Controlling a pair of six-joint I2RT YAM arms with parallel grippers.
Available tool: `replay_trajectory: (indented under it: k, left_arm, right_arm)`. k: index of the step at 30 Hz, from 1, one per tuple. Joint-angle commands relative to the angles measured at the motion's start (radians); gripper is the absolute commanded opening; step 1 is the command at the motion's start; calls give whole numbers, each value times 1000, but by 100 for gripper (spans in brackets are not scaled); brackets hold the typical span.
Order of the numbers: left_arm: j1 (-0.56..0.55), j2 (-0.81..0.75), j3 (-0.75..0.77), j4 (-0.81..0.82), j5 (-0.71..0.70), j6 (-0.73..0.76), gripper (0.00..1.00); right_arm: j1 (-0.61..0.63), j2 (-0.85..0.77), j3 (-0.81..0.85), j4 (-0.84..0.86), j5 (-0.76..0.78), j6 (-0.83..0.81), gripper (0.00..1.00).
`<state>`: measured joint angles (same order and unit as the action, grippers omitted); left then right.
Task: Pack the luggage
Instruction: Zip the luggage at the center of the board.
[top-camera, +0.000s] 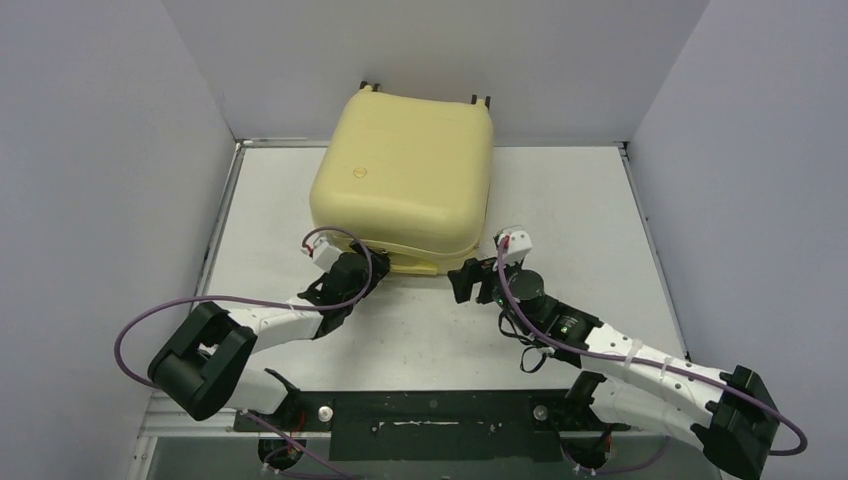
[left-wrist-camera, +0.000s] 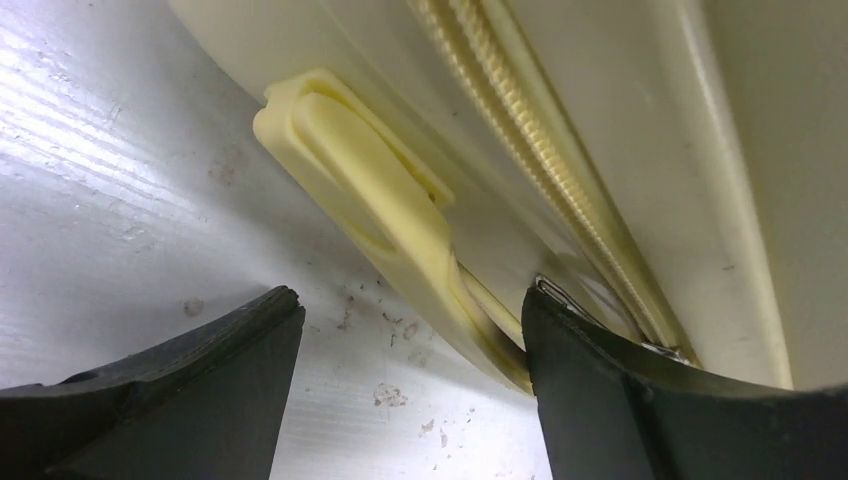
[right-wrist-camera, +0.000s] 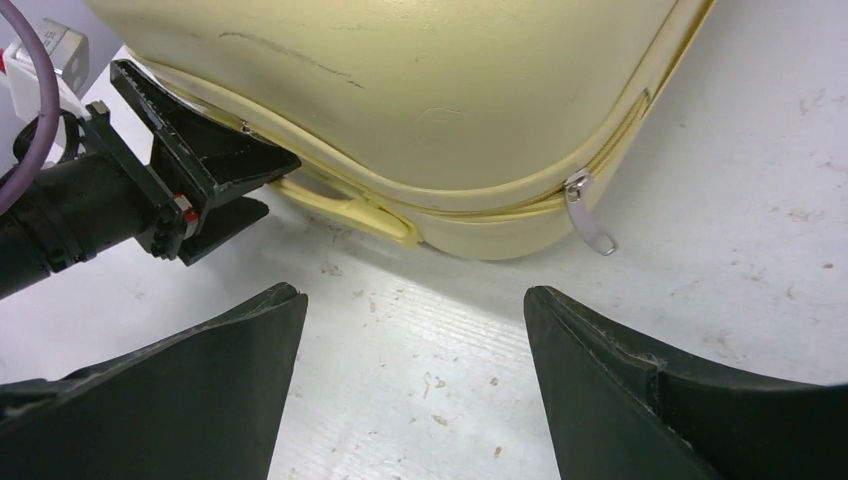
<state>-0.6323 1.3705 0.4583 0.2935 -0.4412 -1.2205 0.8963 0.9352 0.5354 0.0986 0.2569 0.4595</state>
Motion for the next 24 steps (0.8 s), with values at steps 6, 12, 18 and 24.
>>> replay_trajectory:
  k: [6,12,18,24]
  left_arm:
    - [70,22,4,-8,-3,90,42]
    - [109,27,10,-52,42,165,15]
    - [135,45,7,-61,79,188,3]
    - [158,25,-26,-45,108,192,0]
  right_arm:
    - [-453,12,-28,110,-394,-36,79]
    - [-474,28,-125,318,-447,-114,75]
    - [-383,80,-139,372,-367,-261,73]
    - [-261,215,-41,252,-149,-392,71]
